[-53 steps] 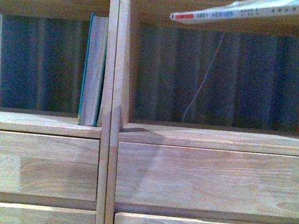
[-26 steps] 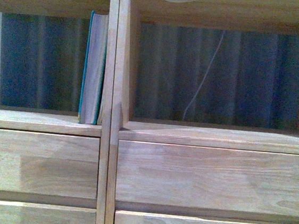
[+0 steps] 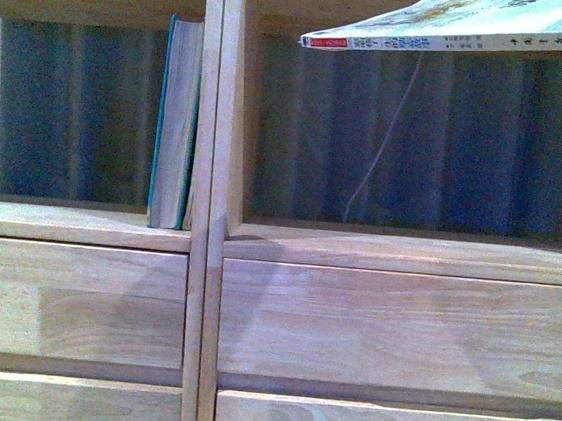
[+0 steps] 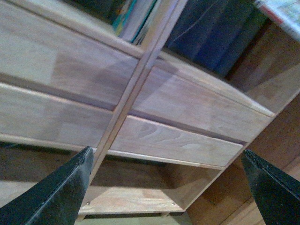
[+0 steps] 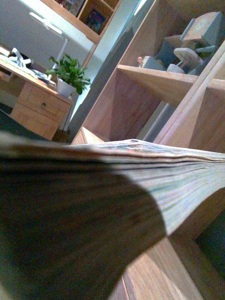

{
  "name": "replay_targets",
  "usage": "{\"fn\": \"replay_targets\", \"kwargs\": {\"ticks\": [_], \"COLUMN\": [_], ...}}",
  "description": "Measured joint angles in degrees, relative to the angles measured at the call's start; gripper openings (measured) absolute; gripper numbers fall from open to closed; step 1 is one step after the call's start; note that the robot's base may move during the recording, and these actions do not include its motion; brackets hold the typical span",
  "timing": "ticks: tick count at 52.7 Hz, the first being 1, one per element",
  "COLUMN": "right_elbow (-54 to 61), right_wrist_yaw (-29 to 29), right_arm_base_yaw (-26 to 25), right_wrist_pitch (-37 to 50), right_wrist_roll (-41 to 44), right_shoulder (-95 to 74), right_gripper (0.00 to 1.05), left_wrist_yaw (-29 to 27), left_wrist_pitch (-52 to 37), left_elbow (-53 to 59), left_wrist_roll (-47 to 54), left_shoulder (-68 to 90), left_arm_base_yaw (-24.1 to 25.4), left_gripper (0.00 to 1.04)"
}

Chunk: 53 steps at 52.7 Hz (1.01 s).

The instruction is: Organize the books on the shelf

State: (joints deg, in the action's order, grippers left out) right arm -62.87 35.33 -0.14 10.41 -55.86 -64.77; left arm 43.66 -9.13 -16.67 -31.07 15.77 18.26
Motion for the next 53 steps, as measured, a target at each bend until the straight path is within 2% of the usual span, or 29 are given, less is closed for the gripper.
{"fn": "replay_targets", "kwargs": {"ticks": [7,11,22,40,46,53], "right_elbow": [0.0,0.0,0.0,-2.2,-3.7,-4.2], "right_wrist_yaw": [-1.5,-2.3,-3.7,-4.3,-5.1,-5.6], "right_arm_base_yaw": [1.8,3.2,6.5,9.3,10.3,14.6], "right_wrist_pitch": [0.0,-0.2,-0.4,-0.2,-0.3,-1.4], "right_wrist_roll": [0.0,0.0,-0.3,-2.7,-3.2,-3.0], "right_shoulder": [0.0,0.0,0.2,1.6,1.6,1.6], "right_gripper": [0.07,0.07,0.07,0.07,0.07,0.07], "left_wrist_yaw": [9.2,8.6,1.6,-8.6,-10.4,-11.4], "left_wrist_pitch": [-7.3,-11.0,-20.9,-30.4,-34.4,-38.4], "left_elbow": [-7.6,-10.1,-17.6,-24.9,-25.9,-28.7], "left_wrist_roll": [-7.9,-12.4,-18.8,-21.8,-22.1,-22.8], "left_shoulder": [5.8,8.8,20.9,39.8,45.6,50.8], "left_arm_base_yaw": [5.8,5.2,-5.8,-19.3,-22.3,-24.2], "left_gripper": [0.97,0.97,0.97,0.97,0.97,0.97]}}
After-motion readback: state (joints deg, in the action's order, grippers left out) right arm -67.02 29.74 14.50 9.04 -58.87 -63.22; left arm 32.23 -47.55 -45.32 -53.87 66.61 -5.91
